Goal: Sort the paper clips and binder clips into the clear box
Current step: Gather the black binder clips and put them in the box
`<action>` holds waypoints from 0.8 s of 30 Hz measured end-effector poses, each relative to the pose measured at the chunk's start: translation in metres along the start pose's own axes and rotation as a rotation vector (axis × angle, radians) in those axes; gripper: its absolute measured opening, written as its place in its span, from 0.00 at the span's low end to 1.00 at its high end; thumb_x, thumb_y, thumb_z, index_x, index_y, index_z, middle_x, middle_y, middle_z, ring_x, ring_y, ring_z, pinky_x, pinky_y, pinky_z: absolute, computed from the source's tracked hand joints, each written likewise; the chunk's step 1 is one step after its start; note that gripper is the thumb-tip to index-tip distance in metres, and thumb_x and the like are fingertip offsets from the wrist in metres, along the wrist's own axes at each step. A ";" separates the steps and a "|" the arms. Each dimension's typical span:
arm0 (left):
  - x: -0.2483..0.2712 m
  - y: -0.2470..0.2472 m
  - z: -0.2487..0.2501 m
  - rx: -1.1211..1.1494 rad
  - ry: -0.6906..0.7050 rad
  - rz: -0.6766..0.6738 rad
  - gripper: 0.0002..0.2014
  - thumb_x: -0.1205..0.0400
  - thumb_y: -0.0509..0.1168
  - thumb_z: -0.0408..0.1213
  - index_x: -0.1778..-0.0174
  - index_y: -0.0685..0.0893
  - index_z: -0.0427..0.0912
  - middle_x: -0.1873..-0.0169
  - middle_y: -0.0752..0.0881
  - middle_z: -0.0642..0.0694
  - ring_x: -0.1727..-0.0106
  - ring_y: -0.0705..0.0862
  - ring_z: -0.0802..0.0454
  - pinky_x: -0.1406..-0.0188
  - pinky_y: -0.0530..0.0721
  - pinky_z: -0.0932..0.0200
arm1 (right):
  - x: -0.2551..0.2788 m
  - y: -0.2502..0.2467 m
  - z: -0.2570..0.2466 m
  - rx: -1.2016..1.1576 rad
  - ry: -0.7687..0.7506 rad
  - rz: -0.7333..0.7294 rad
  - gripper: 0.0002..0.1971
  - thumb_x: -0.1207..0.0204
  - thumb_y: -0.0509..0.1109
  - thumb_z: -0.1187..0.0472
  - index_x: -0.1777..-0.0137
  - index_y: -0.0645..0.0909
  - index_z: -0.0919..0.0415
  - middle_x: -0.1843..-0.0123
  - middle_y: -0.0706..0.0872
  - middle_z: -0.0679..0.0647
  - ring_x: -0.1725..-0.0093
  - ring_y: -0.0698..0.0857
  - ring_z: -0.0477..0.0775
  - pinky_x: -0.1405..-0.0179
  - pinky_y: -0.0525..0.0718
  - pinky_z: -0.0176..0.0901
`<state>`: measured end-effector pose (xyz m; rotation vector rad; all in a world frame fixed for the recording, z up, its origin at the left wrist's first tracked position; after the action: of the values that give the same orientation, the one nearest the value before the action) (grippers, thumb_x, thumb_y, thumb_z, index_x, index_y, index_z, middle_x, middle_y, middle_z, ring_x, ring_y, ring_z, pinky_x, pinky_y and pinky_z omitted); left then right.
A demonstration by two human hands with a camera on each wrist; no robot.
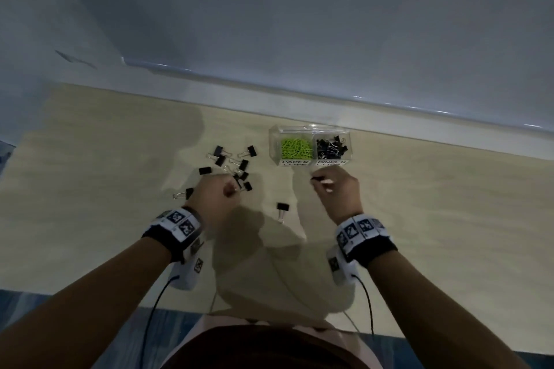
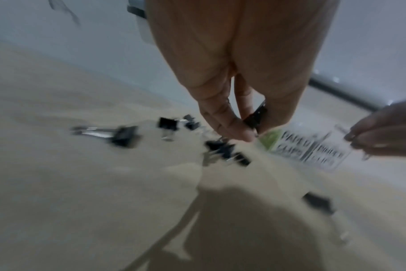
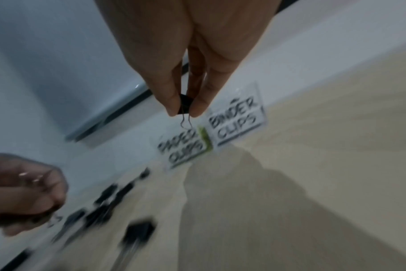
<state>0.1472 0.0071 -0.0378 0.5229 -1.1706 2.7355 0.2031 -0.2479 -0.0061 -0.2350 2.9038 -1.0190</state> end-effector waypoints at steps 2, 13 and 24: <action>-0.010 -0.002 0.045 0.095 0.087 0.036 0.02 0.27 0.70 0.32 0.63 0.84 0.38 0.71 0.82 0.52 0.69 0.78 0.60 0.66 0.73 0.68 | -0.020 -0.031 0.003 0.006 0.004 0.101 0.06 0.30 0.75 0.71 0.55 0.86 0.64 0.54 0.87 0.58 0.61 0.86 0.49 0.61 0.84 0.23; -0.094 0.045 0.189 0.053 0.252 0.054 0.10 0.25 0.72 0.39 0.53 0.84 0.37 0.54 0.86 0.40 0.54 0.83 0.45 0.52 0.81 0.53 | -0.060 -0.058 0.020 0.173 -0.071 0.166 0.12 0.32 0.70 0.75 0.51 0.86 0.64 0.49 0.85 0.61 0.55 0.86 0.59 0.57 0.88 0.53; 0.012 -0.030 -0.042 -0.223 0.031 0.165 0.13 0.26 0.69 0.32 0.46 0.84 0.43 0.45 0.80 0.44 0.44 0.77 0.44 0.43 0.80 0.49 | 0.050 0.092 -0.022 0.438 -0.463 -0.572 0.30 0.36 0.68 0.79 0.37 0.81 0.51 0.28 0.77 0.48 0.32 0.75 0.56 0.38 0.79 0.42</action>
<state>0.1325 0.0578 -0.0402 0.3706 -1.5495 2.6829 0.1404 -0.1718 -0.0462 -1.1374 2.1652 -1.4003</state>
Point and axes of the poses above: each hand's wrist, its own x-axis away from the middle knuckle, its own y-axis out of the palm, z = x × y, the point moved 9 cm from there along -x, towards the middle knuckle
